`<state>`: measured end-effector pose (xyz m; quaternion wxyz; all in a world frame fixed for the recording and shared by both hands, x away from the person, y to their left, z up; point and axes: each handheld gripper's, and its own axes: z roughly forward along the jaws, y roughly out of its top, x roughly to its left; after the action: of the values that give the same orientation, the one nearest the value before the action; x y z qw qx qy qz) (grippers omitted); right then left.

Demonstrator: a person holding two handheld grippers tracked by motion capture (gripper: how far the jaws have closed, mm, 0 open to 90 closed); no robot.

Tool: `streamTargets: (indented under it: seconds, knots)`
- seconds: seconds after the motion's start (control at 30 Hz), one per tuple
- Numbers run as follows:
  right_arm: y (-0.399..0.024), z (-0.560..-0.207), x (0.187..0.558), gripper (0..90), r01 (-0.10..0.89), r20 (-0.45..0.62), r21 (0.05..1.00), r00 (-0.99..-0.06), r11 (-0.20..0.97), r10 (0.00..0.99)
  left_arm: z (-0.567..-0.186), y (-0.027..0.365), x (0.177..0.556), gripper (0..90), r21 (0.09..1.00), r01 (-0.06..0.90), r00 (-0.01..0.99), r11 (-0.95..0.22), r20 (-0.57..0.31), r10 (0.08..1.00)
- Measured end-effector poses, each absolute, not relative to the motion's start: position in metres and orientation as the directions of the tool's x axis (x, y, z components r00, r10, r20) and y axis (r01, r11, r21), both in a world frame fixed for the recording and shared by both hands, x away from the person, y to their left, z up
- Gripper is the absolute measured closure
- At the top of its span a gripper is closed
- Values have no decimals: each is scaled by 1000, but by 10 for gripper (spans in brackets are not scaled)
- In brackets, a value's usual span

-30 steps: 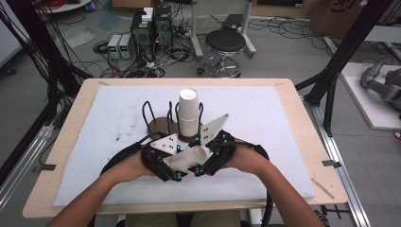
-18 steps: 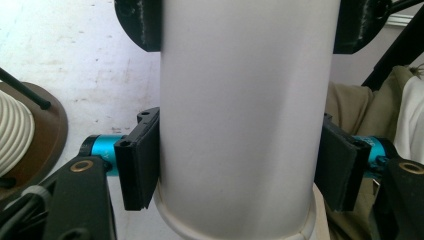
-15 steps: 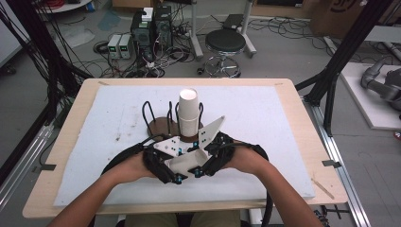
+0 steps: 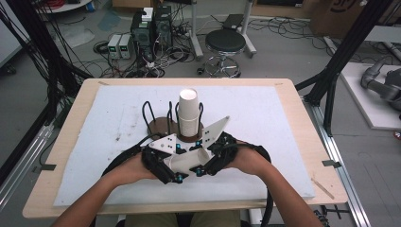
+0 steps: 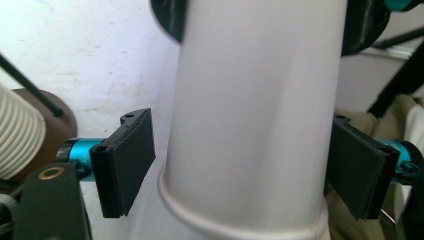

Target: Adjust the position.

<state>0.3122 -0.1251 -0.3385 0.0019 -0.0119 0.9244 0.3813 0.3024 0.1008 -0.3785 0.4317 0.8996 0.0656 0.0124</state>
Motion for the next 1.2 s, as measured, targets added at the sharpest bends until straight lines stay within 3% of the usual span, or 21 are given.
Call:
streamTargets:
  seconds: [0.47, 0.7, 1.2]
  knots:
    - [-158, -343, 316, 358, 70, 38, 826, -997, 559, 69, -404, 124, 299, 183, 916, 181, 974, -359, -116, 195]
    - [-172, -348, 314, 358, 102, 59, 889, -992, 445, 109, -406, 135, 297, 183, 962, 164, 967, -220, -113, 228]
    - [-189, -371, 307, 358, 127, 93, 953, -987, 275, 133, -403, 140, 292, 167, 984, 145, 968, -104, -119, 220]
